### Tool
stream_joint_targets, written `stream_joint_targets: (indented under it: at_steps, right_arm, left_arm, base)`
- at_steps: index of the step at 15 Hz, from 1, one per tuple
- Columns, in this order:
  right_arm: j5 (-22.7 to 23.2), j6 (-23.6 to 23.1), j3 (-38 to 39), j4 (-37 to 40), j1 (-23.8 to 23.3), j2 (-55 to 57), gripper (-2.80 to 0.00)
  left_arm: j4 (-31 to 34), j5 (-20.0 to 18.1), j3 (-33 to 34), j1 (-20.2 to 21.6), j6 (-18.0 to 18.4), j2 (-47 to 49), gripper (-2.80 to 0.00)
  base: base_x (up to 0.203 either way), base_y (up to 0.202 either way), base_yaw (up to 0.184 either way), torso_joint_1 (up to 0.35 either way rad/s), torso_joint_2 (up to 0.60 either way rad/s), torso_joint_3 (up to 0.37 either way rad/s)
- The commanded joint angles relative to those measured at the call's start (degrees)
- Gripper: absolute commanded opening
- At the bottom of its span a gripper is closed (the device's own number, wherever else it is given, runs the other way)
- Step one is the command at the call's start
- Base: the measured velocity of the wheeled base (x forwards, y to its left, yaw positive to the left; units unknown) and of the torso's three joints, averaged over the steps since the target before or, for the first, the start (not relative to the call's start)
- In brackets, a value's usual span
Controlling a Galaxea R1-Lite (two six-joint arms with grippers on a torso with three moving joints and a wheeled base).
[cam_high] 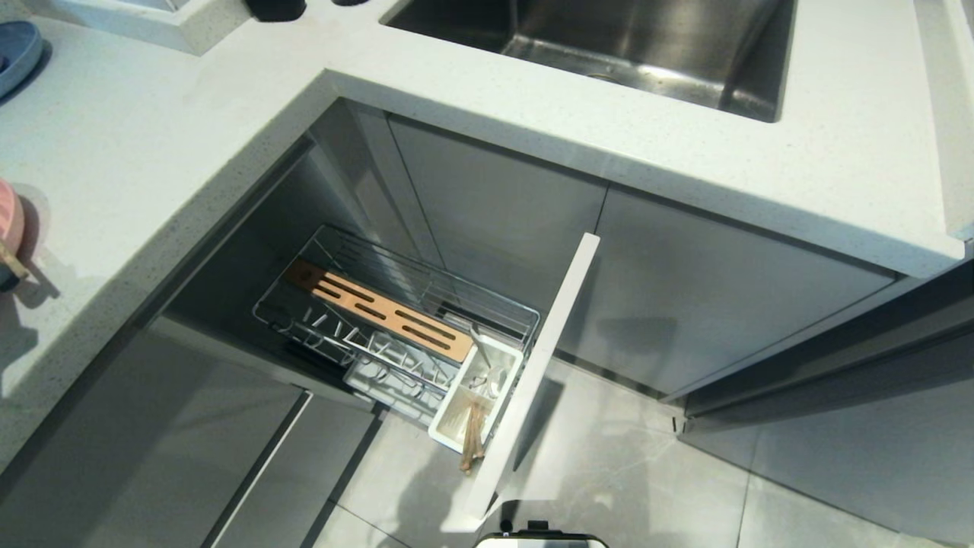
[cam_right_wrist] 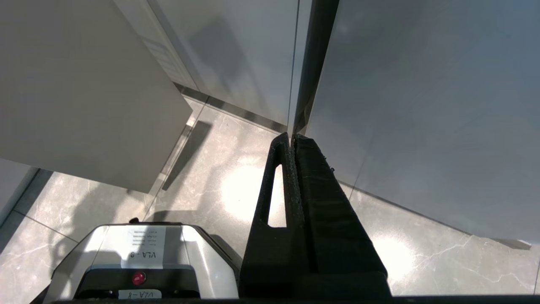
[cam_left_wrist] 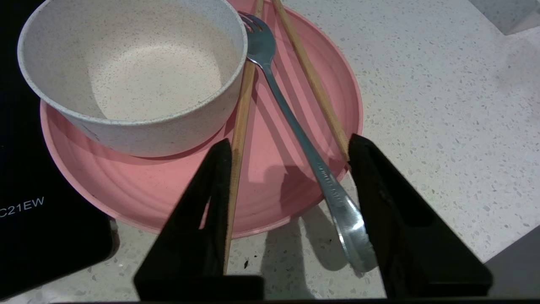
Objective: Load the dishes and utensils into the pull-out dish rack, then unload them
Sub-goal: Take the spoon out of the cupboard
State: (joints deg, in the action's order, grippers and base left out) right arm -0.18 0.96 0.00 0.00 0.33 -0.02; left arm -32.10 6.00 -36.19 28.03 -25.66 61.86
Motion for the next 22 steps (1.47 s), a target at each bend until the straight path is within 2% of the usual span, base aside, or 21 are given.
stream_joint_targets:
  at_steps: [1, 4, 5, 8, 11, 14, 16, 17, 19, 22]
  right_arm:
    - [0.01, 0.00, 0.09, 0.00, 0.02, 0.02, -2.80]
    - [0.01, 0.00, 0.09, 0.00, 0.02, 0.02, -2.80]
    - [0.01, 0.00, 0.09, 0.00, 0.02, 0.02, -2.80]
    - [0.01, 0.00, 0.09, 0.00, 0.02, 0.02, -2.80]
    - [0.01, 0.00, 0.09, 0.00, 0.02, 0.02, -2.80]
    - [0.01, 0.00, 0.09, 0.00, 0.02, 0.02, -2.80]
    - [0.01, 0.00, 0.09, 0.00, 0.02, 0.02, -2.80]
    - [0.01, 0.00, 0.09, -0.02, 0.02, 0.02, -2.80]
    - [0.01, 0.00, 0.09, 0.00, 0.02, 0.02, -2.80]
    - [0.01, 0.00, 0.09, 0.00, 0.02, 0.02, -2.80]
  left_arm:
    - [-0.25, 0.06, -0.18, 0.01, -0.18, -0.21, 0.00]
    - [-0.25, 0.09, -2.16, -0.20, 0.12, -0.78, 0.00]
    - [-0.25, 0.14, -2.86, -0.49, 0.40, -1.08, -2.80]
    - [-0.25, 0.15, -6.37, -1.26, 1.90, -2.15, -2.80]
    - [0.25, 0.36, -13.82, -2.97, 3.58, -2.17, -2.80]
    - [5.81, 1.93, -27.98, -6.14, 3.84, -0.19, -2.80]
    - [12.31, 5.58, -40.69, -10.08, 2.86, 3.98, -2.80]
    - [16.46, 8.24, -47.29, -13.98, 1.67, 6.84, -2.80]
    - [25.39, 13.65, -55.93, -25.58, -2.10, 11.95, -2.80]
    - [34.95, 19.61, -60.79, -43.12, -8.76, 16.85, -2.80]
  base:
    - [0.000, 0.000, 0.000, 0.000, 0.00, 0.000]
    - [0.000, 0.000, 0.000, 0.000, 0.00, 0.000]
    - [0.000, 0.000, 0.000, 0.000, 0.00, 0.000]
    - [0.000, 0.000, 0.000, 0.000, 0.00, 0.000]
    - [0.000, 0.000, 0.000, 0.000, 0.00, 0.000]
    - [0.000, 0.000, 0.000, 0.000, 0.00, 0.000]
    - [0.000, 0.000, 0.000, 0.000, 0.00, 0.000]
    - [0.000, 0.000, 0.000, 0.000, 0.00, 0.000]
    - [0.000, 0.000, 0.000, 0.000, 0.00, 0.000]
    - [0.000, 0.000, 0.000, 0.000, 0.00, 0.000]
